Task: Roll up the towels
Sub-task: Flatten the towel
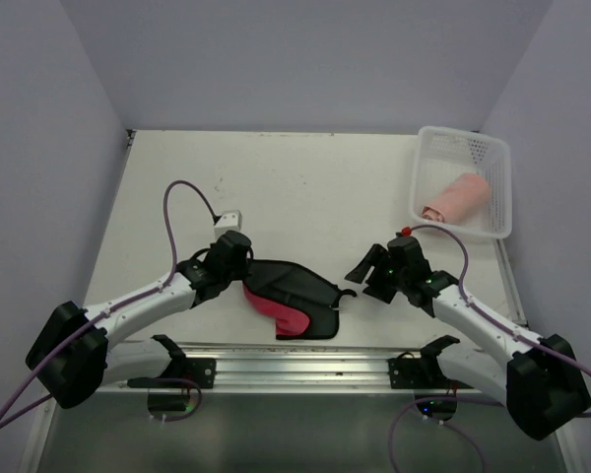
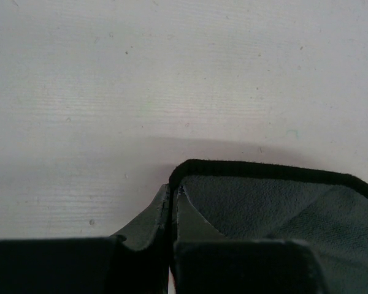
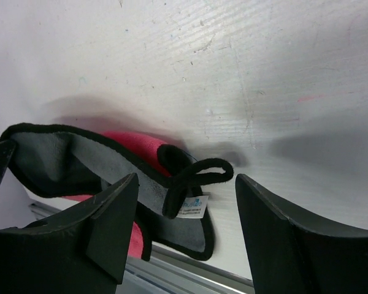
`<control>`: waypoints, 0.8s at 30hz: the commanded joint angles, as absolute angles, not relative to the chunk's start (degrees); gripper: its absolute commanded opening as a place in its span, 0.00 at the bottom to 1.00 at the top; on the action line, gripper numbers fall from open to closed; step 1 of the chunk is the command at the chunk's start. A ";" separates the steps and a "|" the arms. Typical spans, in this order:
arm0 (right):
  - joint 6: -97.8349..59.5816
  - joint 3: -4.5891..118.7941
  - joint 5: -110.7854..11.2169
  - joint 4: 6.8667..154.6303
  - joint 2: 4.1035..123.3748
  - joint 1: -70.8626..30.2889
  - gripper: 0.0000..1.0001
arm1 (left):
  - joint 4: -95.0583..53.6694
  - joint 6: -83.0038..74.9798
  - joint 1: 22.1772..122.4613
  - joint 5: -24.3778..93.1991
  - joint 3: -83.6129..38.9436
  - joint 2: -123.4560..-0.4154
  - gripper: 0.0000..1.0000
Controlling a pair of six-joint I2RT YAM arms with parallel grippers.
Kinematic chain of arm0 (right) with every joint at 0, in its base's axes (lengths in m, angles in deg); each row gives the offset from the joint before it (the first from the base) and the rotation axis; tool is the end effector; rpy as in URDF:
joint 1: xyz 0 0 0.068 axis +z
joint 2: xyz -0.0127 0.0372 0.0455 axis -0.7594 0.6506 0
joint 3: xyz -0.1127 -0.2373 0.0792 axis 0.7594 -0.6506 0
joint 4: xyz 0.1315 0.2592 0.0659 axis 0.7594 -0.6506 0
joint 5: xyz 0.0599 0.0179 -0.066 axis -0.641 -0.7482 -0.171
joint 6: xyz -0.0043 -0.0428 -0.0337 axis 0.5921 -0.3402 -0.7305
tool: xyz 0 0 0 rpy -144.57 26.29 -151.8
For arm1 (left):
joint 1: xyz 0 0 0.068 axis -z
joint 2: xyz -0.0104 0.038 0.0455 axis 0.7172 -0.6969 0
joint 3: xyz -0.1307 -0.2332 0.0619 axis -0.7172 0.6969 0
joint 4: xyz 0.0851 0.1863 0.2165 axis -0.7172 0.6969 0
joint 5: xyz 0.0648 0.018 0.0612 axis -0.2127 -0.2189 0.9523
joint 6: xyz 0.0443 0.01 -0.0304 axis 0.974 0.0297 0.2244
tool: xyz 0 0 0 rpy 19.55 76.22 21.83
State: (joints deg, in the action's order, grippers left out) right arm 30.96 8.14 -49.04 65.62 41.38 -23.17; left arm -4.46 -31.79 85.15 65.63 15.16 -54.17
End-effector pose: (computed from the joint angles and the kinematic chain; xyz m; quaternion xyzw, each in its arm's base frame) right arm 0.2031 0.1050 0.1591 0.2253 0.9038 0.2806 0.2317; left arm 0.2125 -0.1555 0.1762 -0.0730 0.9121 -0.0840 0.3946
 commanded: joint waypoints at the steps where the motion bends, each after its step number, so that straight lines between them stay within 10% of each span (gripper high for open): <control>1: 37.77 7.05 -48.12 69.03 40.93 -23.22 0.68 | -7.34 -31.02 84.67 65.61 16.17 -53.06 0.00; 24: 44.55 3.62 -52.43 80.99 54.63 -22.17 0.56 | -7.78 -30.84 84.67 64.91 16.79 -51.83 0.00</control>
State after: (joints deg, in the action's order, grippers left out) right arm 44.19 3.95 -52.82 79.63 52.85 -22.54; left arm -5.29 -31.79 85.15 64.85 15.99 -53.07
